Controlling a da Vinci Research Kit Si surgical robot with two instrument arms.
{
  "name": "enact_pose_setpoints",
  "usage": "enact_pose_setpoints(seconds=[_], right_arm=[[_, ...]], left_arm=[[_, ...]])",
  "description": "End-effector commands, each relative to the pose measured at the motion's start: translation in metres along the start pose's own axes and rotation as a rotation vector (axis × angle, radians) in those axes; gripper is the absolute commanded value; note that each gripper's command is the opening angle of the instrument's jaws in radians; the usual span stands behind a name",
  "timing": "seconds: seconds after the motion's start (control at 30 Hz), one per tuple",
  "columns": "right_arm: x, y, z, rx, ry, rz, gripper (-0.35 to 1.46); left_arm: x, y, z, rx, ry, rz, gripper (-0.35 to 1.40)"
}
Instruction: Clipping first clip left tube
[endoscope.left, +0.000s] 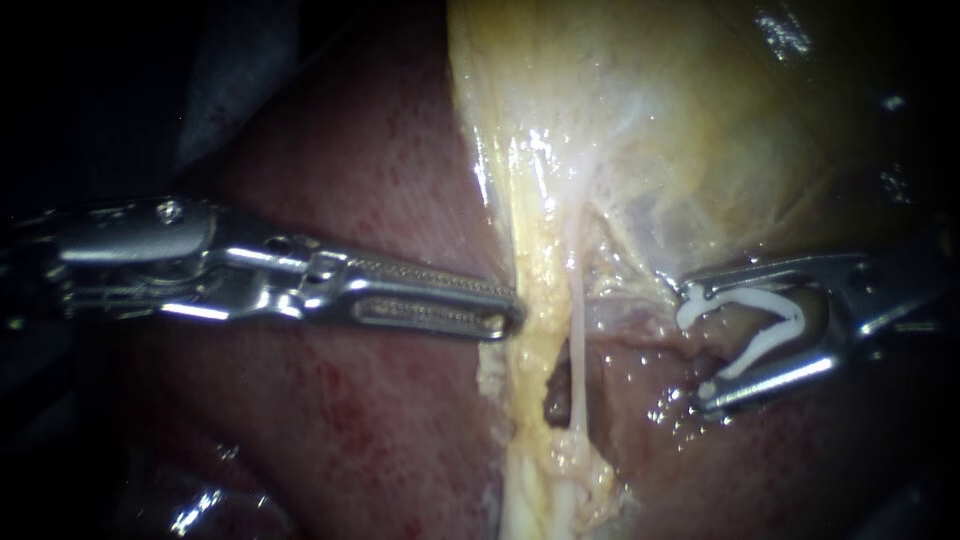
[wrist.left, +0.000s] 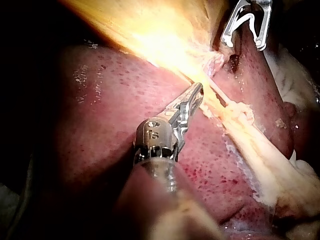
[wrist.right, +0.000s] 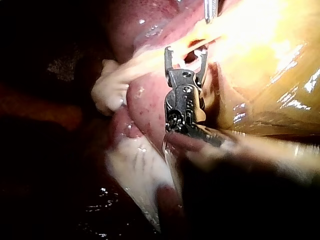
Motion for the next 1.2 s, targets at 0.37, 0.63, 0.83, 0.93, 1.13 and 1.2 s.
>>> enact_pose_setpoints(seconds=[0.37, 0.63, 0.83, 0.93, 1.13, 1.2], right_arm=[[0.0000, -0.0004, 0.0010, -0.005, 0.000, -0.002, 0.55], [-0.0007, -0.0011, 0.0027, -0.012, -0.001, 0.016, 0.55], [-0.0009, -0.0018, 0.0043, -0.020, 0.001, 0.072, 0.57], [-0.0011, -0.0022, 0.0049, -0.024, 0.002, 0.111, 0.57], [-0.0017, -0.0027, 0.0073, -0.010, -0.006, 0.151, 0.57], [-0.0021, -0.0030, 0.0083, -0.006, -0.009, 0.157, 0.57]], left_arm=[[0.0002, -0.0006, -0.0024, 0.018, 0.004, 0.000, -0.13], [-0.0002, -0.0018, -0.0062, 0.012, -0.002, -0.017, -0.13], [-0.0005, -0.0032, -0.0059, 0.011, -0.015, -0.019, -0.13], [-0.0007, -0.0039, -0.0059, 0.007, -0.019, -0.020, -0.13], [-0.0009, -0.0046, -0.0058, 0.012, -0.020, -0.020, -0.11], [-0.0009, -0.0048, -0.0058, 0.015, -0.020, -0.020, -0.11]])
